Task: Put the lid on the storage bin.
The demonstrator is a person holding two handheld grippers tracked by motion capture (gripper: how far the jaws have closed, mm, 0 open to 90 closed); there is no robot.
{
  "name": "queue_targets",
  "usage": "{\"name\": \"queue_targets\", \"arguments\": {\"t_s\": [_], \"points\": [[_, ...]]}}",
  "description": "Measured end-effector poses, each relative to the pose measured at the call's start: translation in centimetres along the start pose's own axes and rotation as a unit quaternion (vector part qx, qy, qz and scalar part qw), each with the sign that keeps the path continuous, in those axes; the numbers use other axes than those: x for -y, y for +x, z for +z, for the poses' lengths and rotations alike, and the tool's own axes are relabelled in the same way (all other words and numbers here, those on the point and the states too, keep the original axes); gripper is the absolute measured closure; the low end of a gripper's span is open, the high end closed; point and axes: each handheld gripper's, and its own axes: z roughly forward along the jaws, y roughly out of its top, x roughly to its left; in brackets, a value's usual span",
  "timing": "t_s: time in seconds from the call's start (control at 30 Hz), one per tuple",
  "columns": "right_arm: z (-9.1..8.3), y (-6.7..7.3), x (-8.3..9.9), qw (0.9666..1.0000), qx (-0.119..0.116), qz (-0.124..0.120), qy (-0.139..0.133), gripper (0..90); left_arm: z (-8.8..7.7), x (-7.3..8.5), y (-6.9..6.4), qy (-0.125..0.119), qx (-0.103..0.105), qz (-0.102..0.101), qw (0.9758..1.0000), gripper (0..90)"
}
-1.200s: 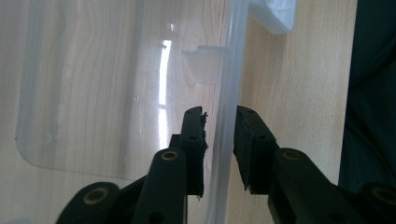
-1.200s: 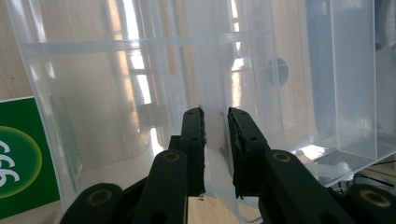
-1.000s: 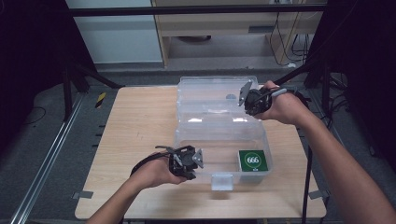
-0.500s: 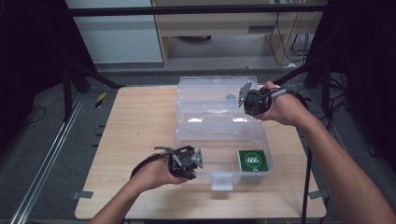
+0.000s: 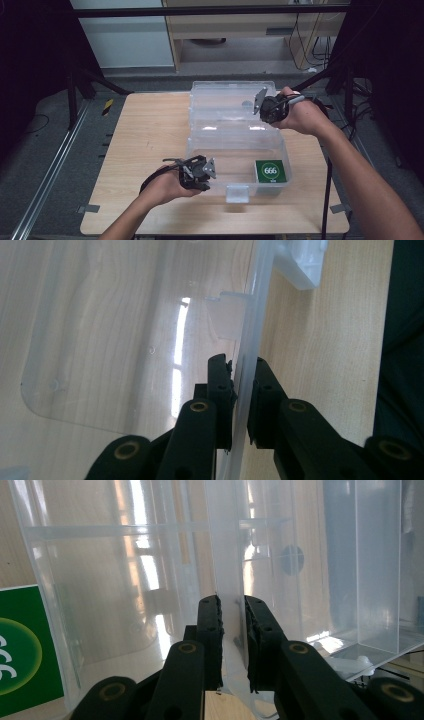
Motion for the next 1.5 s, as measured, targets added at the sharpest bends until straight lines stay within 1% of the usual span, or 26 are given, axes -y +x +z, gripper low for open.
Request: {"name": "queue_targets", "arguments": {"t_s": [0.03, 0.17, 0.2, 0.23, 0.3, 0.37, 0.47, 0.53, 0.57, 0.6, 0.7, 0.73, 0.77, 0.87, 0.97, 1.07, 1.3, 1.47, 1.5], "points": [[0.0, 0.0, -0.1, 1.0000, 0.002, 0.000, 0.002, 78.9, 0.0, 0.0, 0.1, 0.003, 0.000, 0.003, 1.0000, 82.2], [0.1, -0.1, -0.3, 1.0000, 0.001, 0.000, 0.004, 79.3, 0.0, -0.1, 0.0, 0.005, -0.005, 0.002, 1.0000, 82.3], [0.1, 0.0, -0.3, 1.0000, 0.000, -0.001, 0.003, 79.7, 0.0, -0.1, 0.0, 0.005, -0.007, 0.003, 1.0000, 82.3], [0.0, 0.0, -0.3, 1.0000, -0.004, -0.001, 0.002, 80.0, 0.0, -0.1, 0.0, 0.006, -0.007, 0.000, 1.0000, 82.3], [-0.3, 0.0, -0.3, 0.9999, -0.010, 0.003, -0.002, 80.9, 0.0, -0.2, -0.1, 0.009, -0.012, 0.005, 0.9999, 82.4], [-0.6, -0.1, -0.3, 0.9998, -0.020, 0.006, -0.005, 81.8, 0.0, -0.2, -0.1, 0.009, -0.013, 0.003, 0.9999, 82.4], [-0.7, -0.1, -0.3, 0.9997, -0.022, 0.010, -0.009, 82.5, 0.0, -0.2, -0.2, 0.009, -0.018, 0.002, 0.9998, 82.3], [-0.8, -0.1, -0.4, 0.9996, -0.024, 0.014, -0.009, 82.8, 0.1, -0.2, -0.2, 0.003, -0.018, -0.004, 0.9998, 82.2], [-0.8, 0.0, -0.4, 0.9996, -0.022, 0.016, -0.010, 83.0, 0.1, -0.1, -0.2, 0.002, -0.016, -0.008, 0.9998, 82.2], [-0.9, 0.0, -0.4, 0.9996, -0.022, 0.014, -0.012, 83.3, 0.0, -0.1, -0.1, 0.005, -0.016, -0.002, 0.9999, 82.1], [-1.1, 0.1, -0.4, 0.9993, -0.024, 0.017, -0.021, 84.0, 0.1, -0.1, -0.2, 0.002, -0.020, -0.005, 0.9998, 82.0], [-1.2, 0.1, -0.3, 0.9993, -0.025, 0.016, -0.021, 84.4, 0.1, -0.1, -0.2, 0.006, -0.020, -0.006, 0.9998, 82.0], [-1.2, 0.1, -0.3, 0.9993, -0.027, 0.015, -0.023, 84.8, 0.1, -0.2, -0.2, 0.007, -0.022, -0.003, 0.9997, 81.9], [-1.4, 0.3, -0.3, 0.9994, -0.026, 0.009, -0.022, 86.2, 0.1, -0.2, -0.1, 0.008, -0.023, -0.004, 0.9997, 81.6], [-1.4, 0.3, -0.3, 0.9994, -0.026, 0.009, -0.023, 86.4, 0.1, -0.2, -0.2, 0.006, -0.024, -0.010, 0.9996, 81.5], [-1.4, 0.3, -0.2, 0.9993, -0.026, 0.012, -0.026, 86.4, 0.1, -0.1, -0.2, 0.006, -0.025, -0.012, 0.9996, 81.3], [-1.8, 0.6, -0.3, 0.9992, -0.028, 0.010, -0.025, 87.1, 0.2, -0.1, -0.2, 0.005, -0.025, -0.015, 0.9996, 81.1], [-2.0, 1.0, -0.2, 0.9992, -0.023, 0.010, -0.032, 87.4, 0.2, -0.1, -0.3, 0.002, -0.025, -0.018, 0.9995, 80.6], [-2.2, 1.2, -0.2, 0.9991, -0.022, 0.009, -0.035, 87.5, 0.2, -0.1, -0.3, 0.001, -0.023, -0.023, 0.9995, 80.5]]}}
